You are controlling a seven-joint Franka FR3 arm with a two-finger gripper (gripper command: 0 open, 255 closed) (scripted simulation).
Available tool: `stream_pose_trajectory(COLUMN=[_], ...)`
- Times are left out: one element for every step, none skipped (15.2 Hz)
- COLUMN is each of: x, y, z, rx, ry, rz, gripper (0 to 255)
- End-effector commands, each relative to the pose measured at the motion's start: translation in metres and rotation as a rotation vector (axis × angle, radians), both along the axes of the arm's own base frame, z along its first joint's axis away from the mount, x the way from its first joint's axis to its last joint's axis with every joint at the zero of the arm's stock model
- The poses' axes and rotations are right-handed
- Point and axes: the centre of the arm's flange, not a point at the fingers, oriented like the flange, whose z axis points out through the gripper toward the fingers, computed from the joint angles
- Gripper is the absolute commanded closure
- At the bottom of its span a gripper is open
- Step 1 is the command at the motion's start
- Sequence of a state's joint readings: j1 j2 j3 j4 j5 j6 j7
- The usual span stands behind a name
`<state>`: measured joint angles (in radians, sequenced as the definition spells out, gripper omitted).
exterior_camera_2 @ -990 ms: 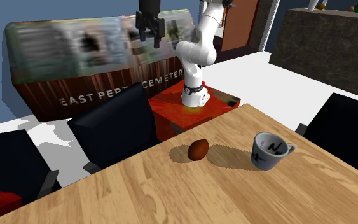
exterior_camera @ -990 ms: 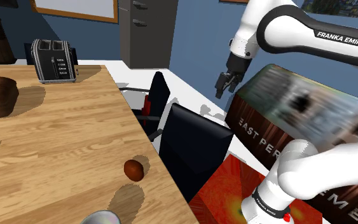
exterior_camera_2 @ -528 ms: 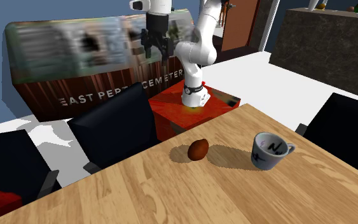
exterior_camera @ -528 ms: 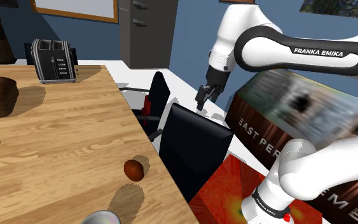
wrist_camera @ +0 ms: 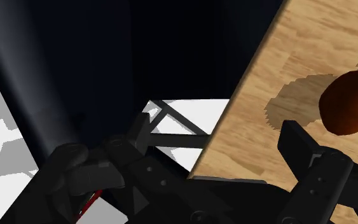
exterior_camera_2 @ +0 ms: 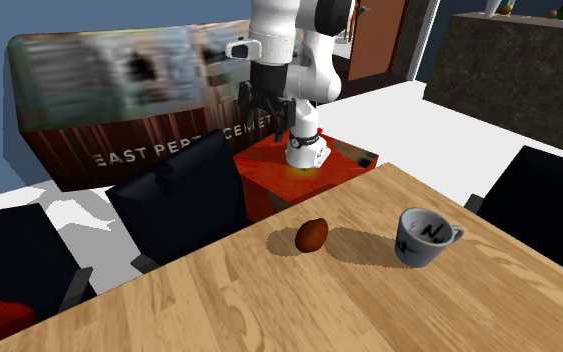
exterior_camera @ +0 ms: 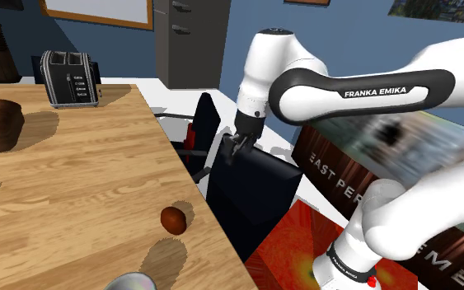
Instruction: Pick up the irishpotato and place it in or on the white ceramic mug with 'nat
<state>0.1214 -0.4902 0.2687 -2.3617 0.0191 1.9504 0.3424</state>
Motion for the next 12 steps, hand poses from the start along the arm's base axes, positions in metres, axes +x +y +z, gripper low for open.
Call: stream_pose_trajectory(x=[0.006,0.009,0.013,0.016,0.019,0.022,0.026,0.029,0.031,0.034,0.037,0.040], y=[0.019,0.030,0.040,0.051,0.061,0.072,0.082,0.093,0.103,0.114,0.124,0.135], z=[-0.017,-0.025,-0.032,-0.039,-0.047,-0.054,-0.061,-0.069,-0.076,-0.083,-0.091,-0.098], rx=[0.000,-0.001,-0.001,-0.002,-0.003,-0.004,-0.004,-0.005,-0.006,-0.006,-0.007,-0.008], ry=[-0.001,-0.001,-0.002,-0.002,-0.002,-0.003,-0.003,-0.003,-0.004,-0.004,-0.004,-0.005], rz=[0.016,0.024,0.032,0.040,0.047,0.055,0.063,0.071,0.079,0.087,0.095,0.102], gripper=[0,0,0,0,0,0,0,0,0,0,0,0])
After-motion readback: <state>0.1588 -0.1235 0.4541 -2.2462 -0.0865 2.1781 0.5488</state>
